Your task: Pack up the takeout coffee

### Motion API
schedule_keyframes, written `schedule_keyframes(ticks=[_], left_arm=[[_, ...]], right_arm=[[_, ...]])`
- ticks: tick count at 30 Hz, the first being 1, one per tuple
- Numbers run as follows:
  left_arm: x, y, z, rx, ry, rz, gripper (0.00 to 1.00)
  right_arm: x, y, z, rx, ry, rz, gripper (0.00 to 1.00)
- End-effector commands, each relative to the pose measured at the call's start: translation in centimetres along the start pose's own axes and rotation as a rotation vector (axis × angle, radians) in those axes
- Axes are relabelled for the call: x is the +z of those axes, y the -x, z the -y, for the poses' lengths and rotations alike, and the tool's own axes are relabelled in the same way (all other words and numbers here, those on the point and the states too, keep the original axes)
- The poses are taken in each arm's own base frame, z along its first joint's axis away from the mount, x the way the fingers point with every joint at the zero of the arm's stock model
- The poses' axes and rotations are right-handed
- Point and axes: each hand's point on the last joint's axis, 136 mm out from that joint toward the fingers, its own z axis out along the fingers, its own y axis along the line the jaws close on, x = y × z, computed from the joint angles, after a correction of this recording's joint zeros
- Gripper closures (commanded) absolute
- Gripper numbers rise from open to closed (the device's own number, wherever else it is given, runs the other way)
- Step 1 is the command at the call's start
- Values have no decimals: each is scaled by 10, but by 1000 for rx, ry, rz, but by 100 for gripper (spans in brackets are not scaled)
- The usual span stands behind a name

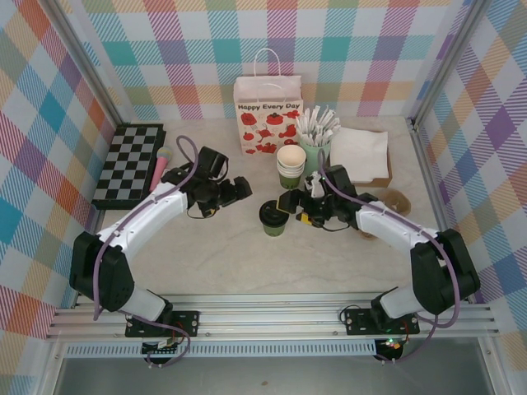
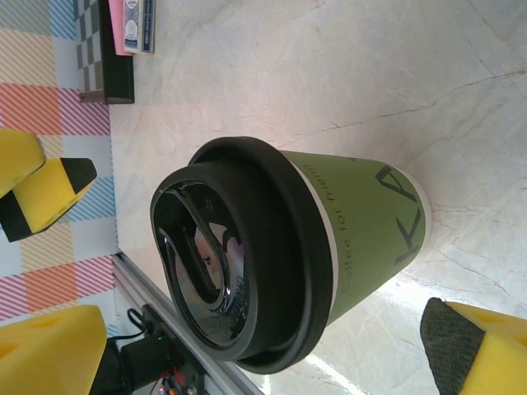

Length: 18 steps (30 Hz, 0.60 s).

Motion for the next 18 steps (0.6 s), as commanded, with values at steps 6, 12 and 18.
schedule_keyframes(ticks=[6, 12, 18], left_arm=[[56, -26, -34, -119, 142, -113, 0], [81, -36, -22, -112, 118, -185, 0], [93, -47, -20, -96, 137, -219, 0]], right_arm=[[1, 9, -14, -69, -98, 66, 0], [12, 7, -21, -139, -152, 42, 0], [18, 8, -19, -218, -271, 49, 0]])
